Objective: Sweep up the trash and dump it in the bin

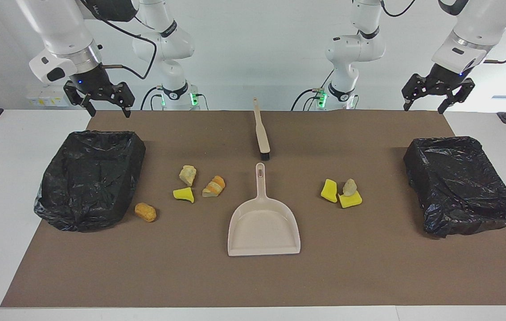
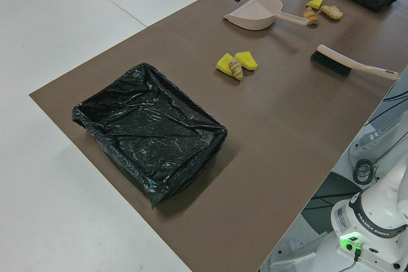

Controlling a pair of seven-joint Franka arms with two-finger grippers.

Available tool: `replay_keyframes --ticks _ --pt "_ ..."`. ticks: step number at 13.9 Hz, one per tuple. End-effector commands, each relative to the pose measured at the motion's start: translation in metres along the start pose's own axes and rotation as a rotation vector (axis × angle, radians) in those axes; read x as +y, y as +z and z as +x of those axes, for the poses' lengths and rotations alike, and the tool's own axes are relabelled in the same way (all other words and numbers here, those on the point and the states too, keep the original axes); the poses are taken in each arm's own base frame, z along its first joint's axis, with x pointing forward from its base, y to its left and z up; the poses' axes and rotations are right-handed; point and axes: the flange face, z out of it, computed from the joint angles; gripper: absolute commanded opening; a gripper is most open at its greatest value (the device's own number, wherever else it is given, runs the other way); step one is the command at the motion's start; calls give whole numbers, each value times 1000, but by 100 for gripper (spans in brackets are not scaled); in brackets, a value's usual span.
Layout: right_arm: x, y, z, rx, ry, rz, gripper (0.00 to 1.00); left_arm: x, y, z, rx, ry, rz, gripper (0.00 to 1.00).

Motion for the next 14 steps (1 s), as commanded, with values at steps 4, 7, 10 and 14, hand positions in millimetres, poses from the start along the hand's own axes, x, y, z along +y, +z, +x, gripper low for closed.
replay_keyframes --ticks 4,7,10,14 --pt "2 2 -11 -7 -3 21 100 -6 -5 -6 5 1 2 100" --pt "2 2 -13 -5 -3 21 100 -1 -5 -4 12 7 3 100" --pt "2 1 -12 0 -6 21 100 6 -3 -7 -5 5 -1 100" --pt "-1 1 -11 6 -11 16 100 33 2 -23 -70 47 -3 100"
